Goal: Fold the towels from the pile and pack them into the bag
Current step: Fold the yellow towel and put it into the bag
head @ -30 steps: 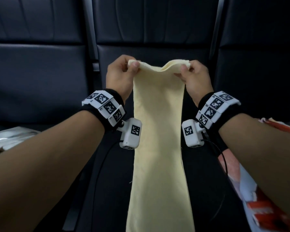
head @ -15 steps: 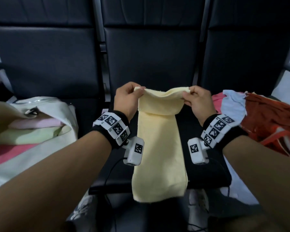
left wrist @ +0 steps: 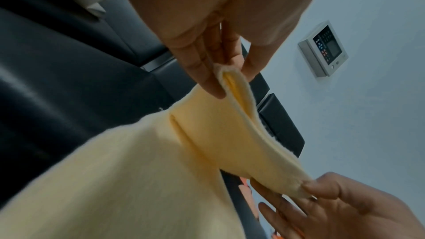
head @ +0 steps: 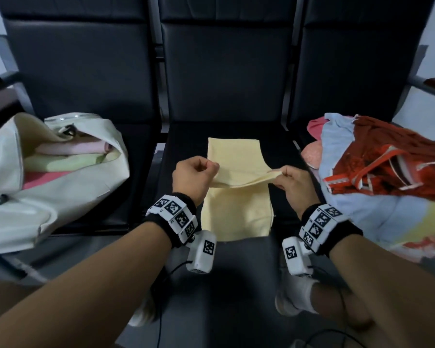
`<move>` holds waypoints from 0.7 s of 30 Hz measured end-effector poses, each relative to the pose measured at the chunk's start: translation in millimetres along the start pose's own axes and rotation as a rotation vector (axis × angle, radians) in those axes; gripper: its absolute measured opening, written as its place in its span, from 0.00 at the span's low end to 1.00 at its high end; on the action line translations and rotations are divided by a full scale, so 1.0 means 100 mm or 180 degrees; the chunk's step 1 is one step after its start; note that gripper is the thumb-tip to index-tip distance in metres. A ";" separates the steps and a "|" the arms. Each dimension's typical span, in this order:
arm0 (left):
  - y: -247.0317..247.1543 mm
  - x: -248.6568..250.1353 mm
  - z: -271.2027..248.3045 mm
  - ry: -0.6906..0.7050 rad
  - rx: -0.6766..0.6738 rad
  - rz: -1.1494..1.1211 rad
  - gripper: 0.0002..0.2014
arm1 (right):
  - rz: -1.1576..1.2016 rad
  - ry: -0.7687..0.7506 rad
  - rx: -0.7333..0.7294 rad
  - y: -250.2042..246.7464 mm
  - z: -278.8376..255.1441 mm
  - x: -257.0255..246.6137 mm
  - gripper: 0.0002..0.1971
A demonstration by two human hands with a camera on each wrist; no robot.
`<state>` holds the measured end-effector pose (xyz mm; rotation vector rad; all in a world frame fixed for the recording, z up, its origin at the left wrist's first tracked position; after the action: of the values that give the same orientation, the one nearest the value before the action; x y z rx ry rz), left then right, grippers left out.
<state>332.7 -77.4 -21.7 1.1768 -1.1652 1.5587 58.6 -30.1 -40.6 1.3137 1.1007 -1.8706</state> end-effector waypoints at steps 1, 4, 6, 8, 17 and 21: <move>-0.01 -0.07 -0.06 -0.0025 0.0006 0.0064 0.08 | -0.0054 0.0036 -0.0014 0.00 -0.07 0.06 0.18; -0.03 -0.27 -0.21 -0.0085 0.0001 0.0291 0.07 | -0.0220 0.0143 -0.0018 -0.02 -0.27 0.25 0.15; -0.04 -0.38 -0.27 -0.0159 0.0012 0.0441 0.07 | -0.0366 0.0173 -0.0019 -0.03 -0.40 0.34 0.10; -0.05 -0.49 -0.30 -0.0256 0.0011 0.0550 0.07 | -0.0553 0.0171 -0.0067 -0.03 -0.49 0.40 0.08; -0.06 -0.78 -0.47 -0.0643 -0.0182 0.1261 0.11 | -0.1526 -0.0443 0.0175 0.03 -0.75 0.36 0.06; -0.10 -0.80 -0.51 -0.0741 -0.0054 0.1247 0.11 | -0.1654 -0.0176 0.0171 0.05 -0.84 0.49 0.06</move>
<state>349.0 -33.0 -104.2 1.1920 -1.6372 1.7235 84.0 41.2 -102.1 1.0603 1.4743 -2.3013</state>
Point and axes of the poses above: each hand's wrist, its own z-axis towards the middle knuckle, its own y-axis out of the palm, x = y × z, the point moved 9 cm from there along z, towards the middle knuckle, and after that the axes turned 8 degrees about x, right-handed, at the moved point
